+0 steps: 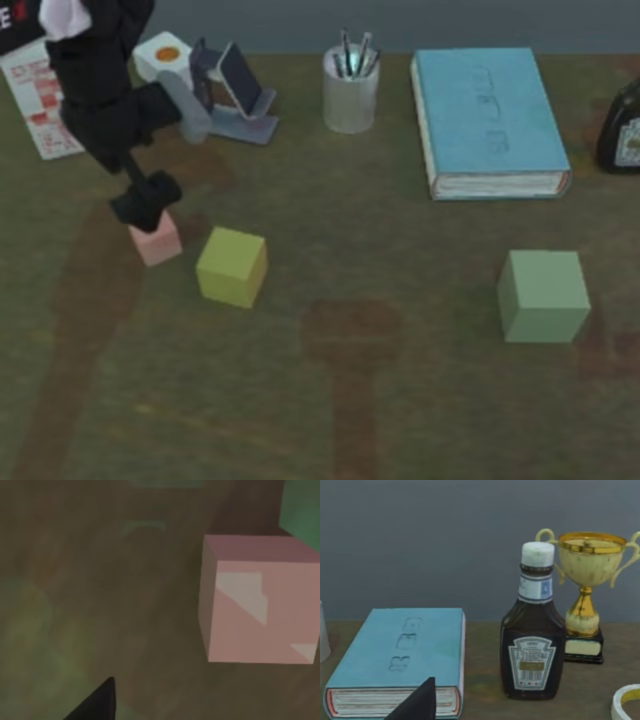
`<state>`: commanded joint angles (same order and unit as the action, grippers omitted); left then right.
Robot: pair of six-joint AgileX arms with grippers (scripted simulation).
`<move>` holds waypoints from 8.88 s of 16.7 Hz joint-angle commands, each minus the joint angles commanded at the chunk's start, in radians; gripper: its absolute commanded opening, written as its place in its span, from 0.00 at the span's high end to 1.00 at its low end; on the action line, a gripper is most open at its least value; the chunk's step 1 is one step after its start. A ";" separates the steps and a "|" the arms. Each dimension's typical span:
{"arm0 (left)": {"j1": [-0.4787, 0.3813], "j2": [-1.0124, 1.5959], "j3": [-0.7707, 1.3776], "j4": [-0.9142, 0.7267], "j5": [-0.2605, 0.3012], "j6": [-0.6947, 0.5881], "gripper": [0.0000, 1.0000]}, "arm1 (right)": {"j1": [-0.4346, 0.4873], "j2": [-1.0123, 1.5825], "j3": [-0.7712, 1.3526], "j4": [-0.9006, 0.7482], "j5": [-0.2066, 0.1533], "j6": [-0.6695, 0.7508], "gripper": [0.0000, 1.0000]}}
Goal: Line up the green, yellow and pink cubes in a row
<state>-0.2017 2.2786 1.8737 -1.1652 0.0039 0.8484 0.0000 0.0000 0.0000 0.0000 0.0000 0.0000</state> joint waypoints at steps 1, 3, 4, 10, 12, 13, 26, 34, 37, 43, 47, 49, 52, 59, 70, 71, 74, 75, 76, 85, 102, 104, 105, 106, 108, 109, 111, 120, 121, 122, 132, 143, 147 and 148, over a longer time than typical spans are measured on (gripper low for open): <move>-0.002 0.005 -0.010 0.013 0.000 0.001 0.00 | 0.000 0.000 0.000 0.000 0.000 0.000 0.00; -0.003 0.028 -0.046 0.070 0.000 0.002 0.00 | 0.000 0.000 0.000 0.000 0.000 0.000 0.00; -0.003 0.044 -0.068 0.112 0.000 0.002 0.00 | 0.000 0.000 0.000 0.000 0.000 0.000 0.00; -0.004 0.115 -0.168 0.282 0.001 0.003 0.00 | 0.000 0.000 0.000 0.000 0.000 0.000 0.00; -0.004 0.115 -0.168 0.282 0.001 0.003 0.00 | 0.000 0.000 0.000 0.000 0.000 0.000 0.00; -0.004 0.115 -0.168 0.282 0.001 0.003 0.00 | 0.000 0.000 0.000 0.000 0.000 0.000 0.00; -0.004 0.115 -0.168 0.282 0.001 0.003 0.98 | 0.000 0.000 0.000 0.000 0.000 0.000 0.00; -0.004 0.115 -0.168 0.282 0.001 0.003 1.00 | 0.000 0.000 0.000 0.000 0.000 0.000 0.00; -0.001 0.074 -0.151 0.241 0.015 -0.009 1.00 | 0.000 0.000 0.000 0.000 0.000 0.000 0.00; 0.014 0.004 -0.038 0.047 0.014 -0.010 1.00 | 0.000 0.000 0.000 0.000 0.000 0.000 0.00; 0.016 -0.007 -0.027 0.032 0.014 -0.011 1.00 | 0.000 0.000 0.000 0.000 0.000 0.000 0.00; 0.007 -0.003 -0.028 0.035 0.014 -0.010 1.00 | 0.000 0.000 0.000 0.000 0.000 0.000 0.00; -0.059 0.010 0.001 0.018 0.014 -0.026 1.00 | 0.000 0.000 0.000 0.000 0.000 0.000 0.00; -0.431 0.064 0.128 -0.064 0.017 -0.120 1.00 | 0.000 0.000 0.000 0.000 0.000 0.000 0.00; -0.720 0.086 0.214 -0.118 0.020 -0.193 1.00 | 0.000 0.000 0.000 0.000 0.000 0.000 0.00; -0.720 0.087 0.211 -0.114 0.020 -0.193 1.00 | 0.000 0.000 0.000 0.000 0.000 0.000 0.00; -0.717 0.106 0.156 -0.041 0.018 -0.200 1.00 | 0.000 0.000 0.000 0.000 0.000 0.000 0.00; -0.718 0.117 0.130 0.003 0.019 -0.201 1.00 | 0.000 0.000 0.000 0.000 0.000 0.000 0.00; -0.721 0.128 0.103 0.045 0.019 -0.200 1.00 | 0.000 0.000 0.000 0.000 0.000 0.000 0.00; -0.727 0.153 0.051 0.111 0.019 -0.199 0.77 | 0.000 0.000 0.000 0.000 0.000 0.000 0.00; -0.727 0.153 0.051 0.111 0.019 -0.199 0.00 | 0.000 0.000 0.000 0.000 0.000 0.000 0.00; -0.725 0.153 0.051 0.110 0.019 -0.199 0.00 | 0.000 0.000 0.000 0.000 0.000 0.000 0.00; -0.725 0.153 0.054 0.107 0.019 -0.199 0.00 | 0.000 0.000 0.000 0.000 0.000 0.000 0.00; -0.723 0.150 0.068 0.093 0.019 -0.199 0.00 | 0.000 0.000 0.000 0.000 0.000 0.000 0.00; -0.714 0.138 0.115 0.035 0.018 -0.202 0.00 | 0.000 0.000 0.000 0.000 0.000 0.000 0.00; -0.711 0.130 0.143 -0.007 0.018 -0.202 0.00 | 0.000 0.000 0.000 0.000 0.000 0.000 0.00; -0.708 0.114 0.198 -0.086 0.019 -0.199 0.00 | 0.000 0.000 0.000 0.000 0.000 0.000 0.00; -0.684 0.094 0.219 -0.118 0.017 -0.233 0.00 | 0.000 0.000 0.000 0.000 0.000 0.000 0.00; -0.661 0.087 0.205 -0.111 0.016 -0.266 0.00 | 0.000 0.000 0.000 0.000 0.000 0.000 0.00; -0.632 0.077 0.187 -0.103 0.014 -0.309 0.00 | 0.000 0.000 0.000 0.000 0.000 0.000 0.00; -0.267 -0.059 -0.075 0.006 0.001 -0.937 0.00 | 0.000 0.000 0.000 0.000 0.000 0.000 0.00; -0.231 -0.038 -0.154 0.116 0.000 -0.980 0.00 | 0.000 0.000 0.000 0.000 0.000 0.000 0.00; -0.230 0.018 -0.240 0.258 0.000 -0.978 0.00 | 0.000 0.000 0.000 0.000 0.000 0.000 0.00; -0.230 0.029 -0.256 0.286 0.000 -0.977 0.00 | 0.000 0.000 0.000 0.000 0.000 0.000 0.00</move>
<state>-0.4316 2.3079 1.6174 -0.8796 0.0041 -0.1290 0.0000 0.0000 0.0000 0.0000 0.0000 0.0000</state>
